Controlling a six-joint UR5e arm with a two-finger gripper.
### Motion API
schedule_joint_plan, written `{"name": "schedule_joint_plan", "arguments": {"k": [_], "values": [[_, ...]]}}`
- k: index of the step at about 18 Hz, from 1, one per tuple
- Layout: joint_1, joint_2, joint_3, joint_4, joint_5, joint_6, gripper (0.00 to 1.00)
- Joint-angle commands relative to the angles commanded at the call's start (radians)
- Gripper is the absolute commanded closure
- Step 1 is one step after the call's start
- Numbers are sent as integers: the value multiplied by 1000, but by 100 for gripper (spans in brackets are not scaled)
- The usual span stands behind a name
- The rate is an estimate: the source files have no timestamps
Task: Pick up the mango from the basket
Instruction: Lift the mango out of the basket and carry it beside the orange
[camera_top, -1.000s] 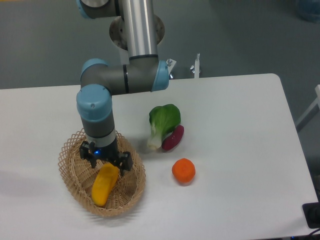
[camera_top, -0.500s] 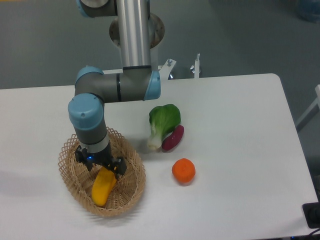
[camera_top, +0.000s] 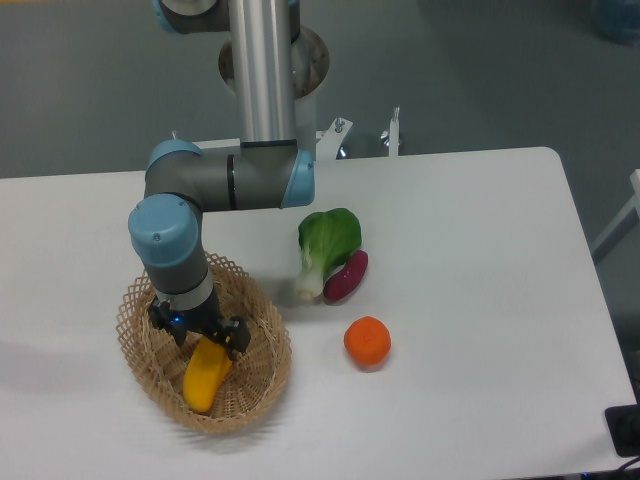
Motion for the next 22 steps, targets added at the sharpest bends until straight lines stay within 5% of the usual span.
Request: {"name": "schedule_joint_plan", "arguments": {"k": [11, 22], "values": [[15, 55, 28, -2, 11, 14, 53], [286, 210, 26, -123, -69, 332, 53]]}}
